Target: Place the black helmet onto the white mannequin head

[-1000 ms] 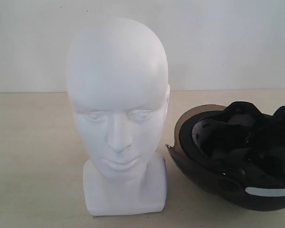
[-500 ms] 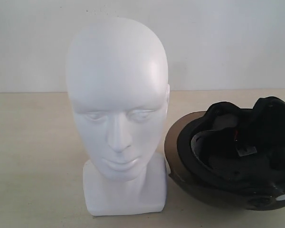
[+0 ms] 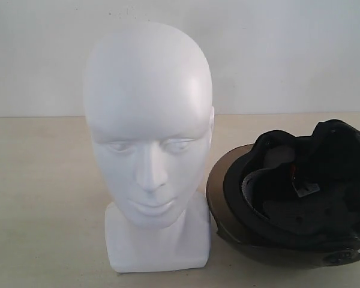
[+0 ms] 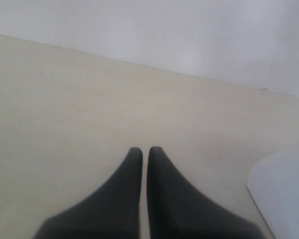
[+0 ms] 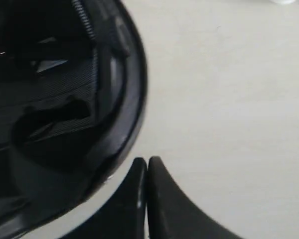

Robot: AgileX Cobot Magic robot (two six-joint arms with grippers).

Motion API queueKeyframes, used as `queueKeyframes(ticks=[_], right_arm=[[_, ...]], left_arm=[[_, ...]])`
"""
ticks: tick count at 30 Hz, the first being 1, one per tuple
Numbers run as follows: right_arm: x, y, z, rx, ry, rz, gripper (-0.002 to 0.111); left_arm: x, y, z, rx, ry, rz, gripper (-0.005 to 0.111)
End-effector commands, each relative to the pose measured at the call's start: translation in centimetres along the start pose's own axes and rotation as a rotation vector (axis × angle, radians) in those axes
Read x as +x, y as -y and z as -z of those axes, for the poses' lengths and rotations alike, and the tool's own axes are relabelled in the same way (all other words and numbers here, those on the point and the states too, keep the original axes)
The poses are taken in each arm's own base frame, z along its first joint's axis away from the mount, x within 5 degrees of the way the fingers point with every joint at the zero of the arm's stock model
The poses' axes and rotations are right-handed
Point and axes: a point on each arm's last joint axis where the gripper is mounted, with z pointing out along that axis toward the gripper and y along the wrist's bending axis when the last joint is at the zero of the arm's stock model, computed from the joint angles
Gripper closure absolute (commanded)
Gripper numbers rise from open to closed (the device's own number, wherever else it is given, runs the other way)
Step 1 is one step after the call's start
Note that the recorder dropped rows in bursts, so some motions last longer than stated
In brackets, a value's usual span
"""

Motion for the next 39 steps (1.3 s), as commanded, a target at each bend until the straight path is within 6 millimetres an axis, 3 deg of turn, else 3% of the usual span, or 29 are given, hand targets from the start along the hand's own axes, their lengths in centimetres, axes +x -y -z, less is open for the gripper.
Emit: queueKeyframes(ticks=[1, 4, 15, 24, 29, 32, 39], right_arm=[[0.9, -2.3, 0.8, -0.272, -0.088, 0.04, 0.108], [1.5, -3.4, 1.3, -0.399, -0.148, 0.061, 0.108], [1.5, -3.0, -1.9, -0.312, -0.111, 0.037, 0.108], [0.3, 0.1, -2.5, 0.034, 0.009, 0.029, 0.108], [-0.1, 0.6, -2.5, 0.089, 0.047, 0.048, 0.108], [-0.6, 0.7, -1.9, 0.096, 0.069, 0.02, 0.108], [-1.9, 1.0, 1.9, 0.072, 0.214, -0.031, 0.108]], left_arm=[[0.1, 0.0, 0.0, 0.0, 0.004, 0.0, 0.102], [0.1, 0.0, 0.0, 0.0, 0.004, 0.0, 0.102], [0.1, 0.0, 0.0, 0.0, 0.004, 0.0, 0.102], [0.1, 0.0, 0.0, 0.0, 0.004, 0.0, 0.102], [0.1, 0.0, 0.0, 0.0, 0.004, 0.0, 0.102], [0.1, 0.0, 0.0, 0.0, 0.004, 0.0, 0.102], [0.1, 0.0, 0.0, 0.0, 0.004, 0.0, 0.102]])
